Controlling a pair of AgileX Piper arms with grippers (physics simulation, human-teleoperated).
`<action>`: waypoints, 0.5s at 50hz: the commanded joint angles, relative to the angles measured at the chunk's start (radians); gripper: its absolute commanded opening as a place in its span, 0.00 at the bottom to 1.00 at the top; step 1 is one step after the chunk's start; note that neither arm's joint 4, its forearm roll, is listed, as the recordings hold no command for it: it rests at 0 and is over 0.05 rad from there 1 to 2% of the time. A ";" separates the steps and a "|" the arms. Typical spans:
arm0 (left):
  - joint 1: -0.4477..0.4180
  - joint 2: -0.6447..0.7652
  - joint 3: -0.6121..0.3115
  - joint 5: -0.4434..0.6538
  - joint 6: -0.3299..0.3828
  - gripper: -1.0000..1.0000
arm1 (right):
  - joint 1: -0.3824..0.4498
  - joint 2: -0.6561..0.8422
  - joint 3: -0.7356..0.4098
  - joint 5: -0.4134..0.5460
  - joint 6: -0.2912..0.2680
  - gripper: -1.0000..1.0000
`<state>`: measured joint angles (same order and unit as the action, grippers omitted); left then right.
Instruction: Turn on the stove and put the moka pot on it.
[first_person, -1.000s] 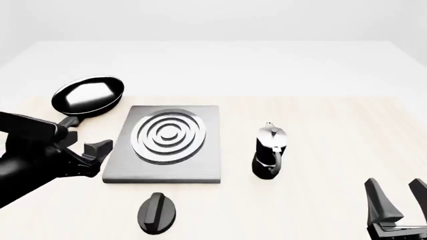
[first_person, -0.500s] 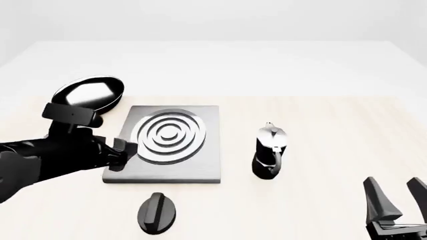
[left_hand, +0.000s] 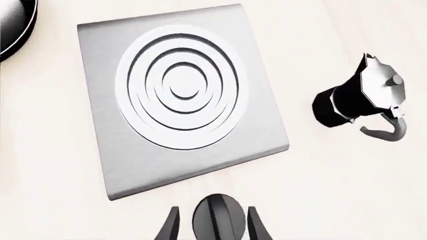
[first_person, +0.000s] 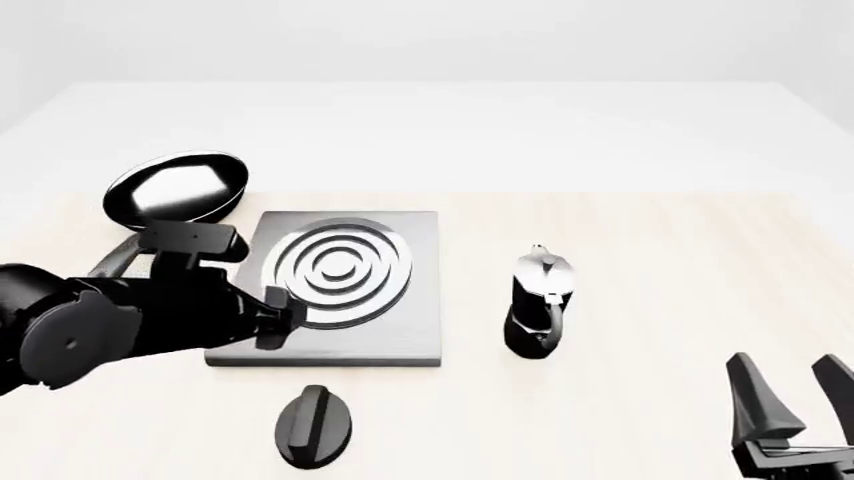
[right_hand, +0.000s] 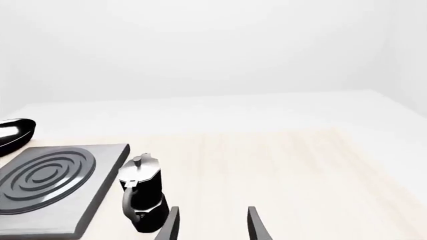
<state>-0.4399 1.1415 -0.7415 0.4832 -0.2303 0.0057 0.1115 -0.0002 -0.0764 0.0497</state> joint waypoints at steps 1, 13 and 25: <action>-0.048 0.037 0.001 -0.001 -0.068 1.00 | -0.002 -0.016 0.000 0.013 0.002 1.00; -0.063 0.086 0.042 -0.061 -0.095 1.00 | -0.007 -0.035 0.000 0.028 0.011 1.00; -0.050 0.152 0.059 -0.116 -0.083 1.00 | -0.014 -0.051 0.000 0.038 0.009 1.00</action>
<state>-0.4933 1.2467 -0.6940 0.4034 -0.3115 -0.0026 0.0757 -0.0002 -0.0491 0.0606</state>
